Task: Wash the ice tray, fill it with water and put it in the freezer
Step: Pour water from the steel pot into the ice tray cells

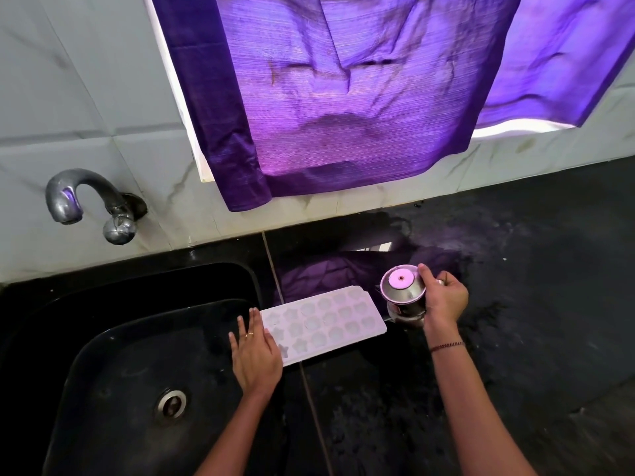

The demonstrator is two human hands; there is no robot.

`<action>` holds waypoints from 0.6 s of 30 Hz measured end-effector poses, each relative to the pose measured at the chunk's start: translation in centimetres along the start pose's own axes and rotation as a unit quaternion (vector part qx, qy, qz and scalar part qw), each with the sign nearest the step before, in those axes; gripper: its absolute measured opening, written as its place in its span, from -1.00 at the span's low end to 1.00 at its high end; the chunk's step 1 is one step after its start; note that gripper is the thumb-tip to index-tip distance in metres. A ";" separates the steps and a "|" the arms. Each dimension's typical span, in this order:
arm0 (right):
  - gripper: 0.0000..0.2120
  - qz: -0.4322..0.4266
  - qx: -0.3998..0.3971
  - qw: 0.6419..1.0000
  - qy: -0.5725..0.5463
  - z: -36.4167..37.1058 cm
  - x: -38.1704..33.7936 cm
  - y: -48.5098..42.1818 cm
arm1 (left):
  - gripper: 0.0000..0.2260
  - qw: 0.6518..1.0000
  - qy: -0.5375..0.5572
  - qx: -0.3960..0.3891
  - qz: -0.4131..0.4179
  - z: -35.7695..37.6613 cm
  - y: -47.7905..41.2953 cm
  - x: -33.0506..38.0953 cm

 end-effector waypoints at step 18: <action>-0.52 -0.033 0.026 0.998 0.047 -0.8 -0.6 0.8 | -0.51 1.000 0.000 -0.005 0.000 0.0 0.0 -0.1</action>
Point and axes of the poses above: each hand's wrist, its own y-axis away from the middle knuckle, its own z-axis out of the palm, x = y × z, the point moved 4 cm from there along -y, towards the middle knuckle, and after that the axes turned 6 degrees about y, right-handed, at the moved point
